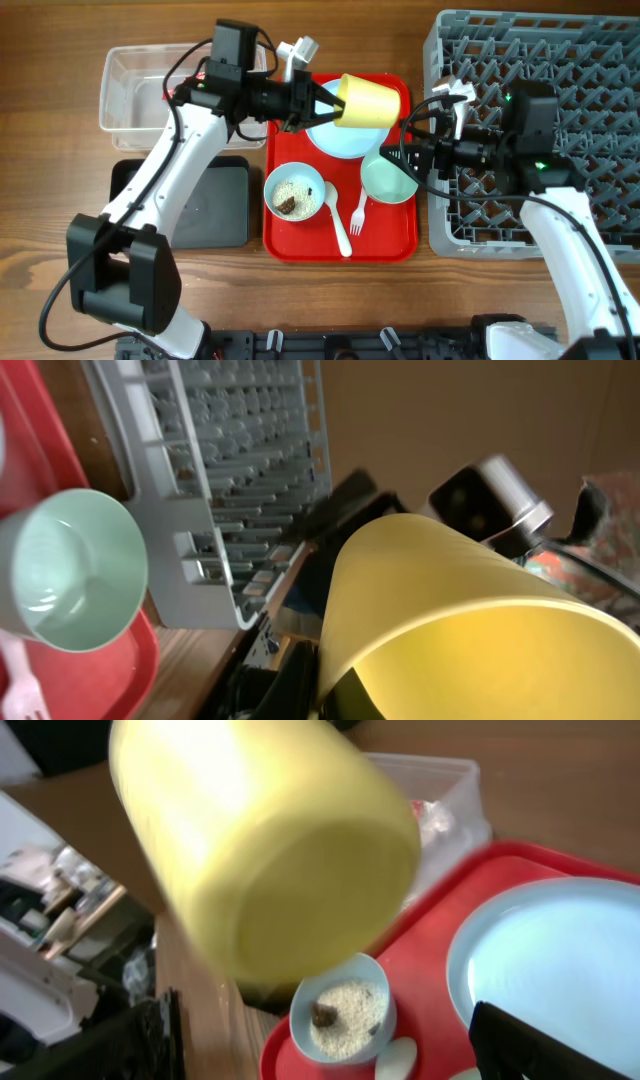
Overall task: Sort waste into correct bins and load items into the dishwasher rack
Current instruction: 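Hand the yellow cup from the left gripper to the right gripper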
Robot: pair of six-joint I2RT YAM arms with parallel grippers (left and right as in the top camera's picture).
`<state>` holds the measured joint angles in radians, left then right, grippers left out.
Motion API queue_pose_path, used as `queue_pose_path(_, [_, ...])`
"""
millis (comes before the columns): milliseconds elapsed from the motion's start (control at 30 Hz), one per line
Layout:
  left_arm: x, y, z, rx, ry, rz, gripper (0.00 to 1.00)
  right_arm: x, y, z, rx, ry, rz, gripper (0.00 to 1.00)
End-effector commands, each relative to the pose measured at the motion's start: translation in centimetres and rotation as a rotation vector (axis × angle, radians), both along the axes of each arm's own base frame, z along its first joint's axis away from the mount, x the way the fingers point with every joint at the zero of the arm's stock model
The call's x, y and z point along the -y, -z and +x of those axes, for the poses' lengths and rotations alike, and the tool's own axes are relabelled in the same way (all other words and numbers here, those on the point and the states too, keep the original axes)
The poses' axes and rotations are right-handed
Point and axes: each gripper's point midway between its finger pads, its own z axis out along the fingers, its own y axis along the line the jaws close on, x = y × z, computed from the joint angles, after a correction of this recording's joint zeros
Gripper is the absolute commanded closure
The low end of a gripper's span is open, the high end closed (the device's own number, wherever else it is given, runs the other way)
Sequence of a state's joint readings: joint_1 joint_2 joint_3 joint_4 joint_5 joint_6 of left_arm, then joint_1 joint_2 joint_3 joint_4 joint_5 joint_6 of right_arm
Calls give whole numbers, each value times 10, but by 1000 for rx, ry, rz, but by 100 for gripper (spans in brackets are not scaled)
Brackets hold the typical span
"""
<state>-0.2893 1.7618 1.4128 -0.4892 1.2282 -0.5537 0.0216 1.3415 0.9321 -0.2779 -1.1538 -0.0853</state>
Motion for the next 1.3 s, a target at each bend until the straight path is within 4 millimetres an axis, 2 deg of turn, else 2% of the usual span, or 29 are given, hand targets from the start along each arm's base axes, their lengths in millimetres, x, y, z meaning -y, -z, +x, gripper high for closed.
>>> queue_pose_path(0, [9,-4,-10,-16,47,-28,96,-9,-21,-6,37,-140,126,0])
queue_pose_path(133, [9,-4,-10,-17,48,-28,96,-12,-39,-11,94,-221,187,0])
queue_pose_path(267, [9,-4,-10,-22,47,-28,96,-13,-50,-6,142,-224,194,1])
queue_pose_path(500, [9,-4,-10,-24,46,-27,96,-13,-55,-5,166,-225,194,29])
queue_pose_path(700, [9,-4,-10,-25,48,-30,96,-12,-54,-3,167,-214,190,36])
queue_pose_path(767, [9,-5,-11,-26,51,-32,96,-12,-54,-2,168,-211,188,43])
queue_pose_path(833, [9,-5,-11,-26,51,-32,96,-12,-54,-2,168,-211,188,44])
queue_pose_path(933, [9,-5,-11,-25,51,-32,88,-12,-54,-2,166,-211,189,48])
queue_pose_path(1067, [9,-4,-10,-23,46,-28,83,-12,-54,-2,166,-211,188,51])
queue_pose_path(1200, [7,5,-1,-5,-3,24,55,-12,-51,1,122,-185,189,56])
queue_pose_path(1267, [6,11,5,15,-35,63,48,-11,-46,7,84,-141,178,63])
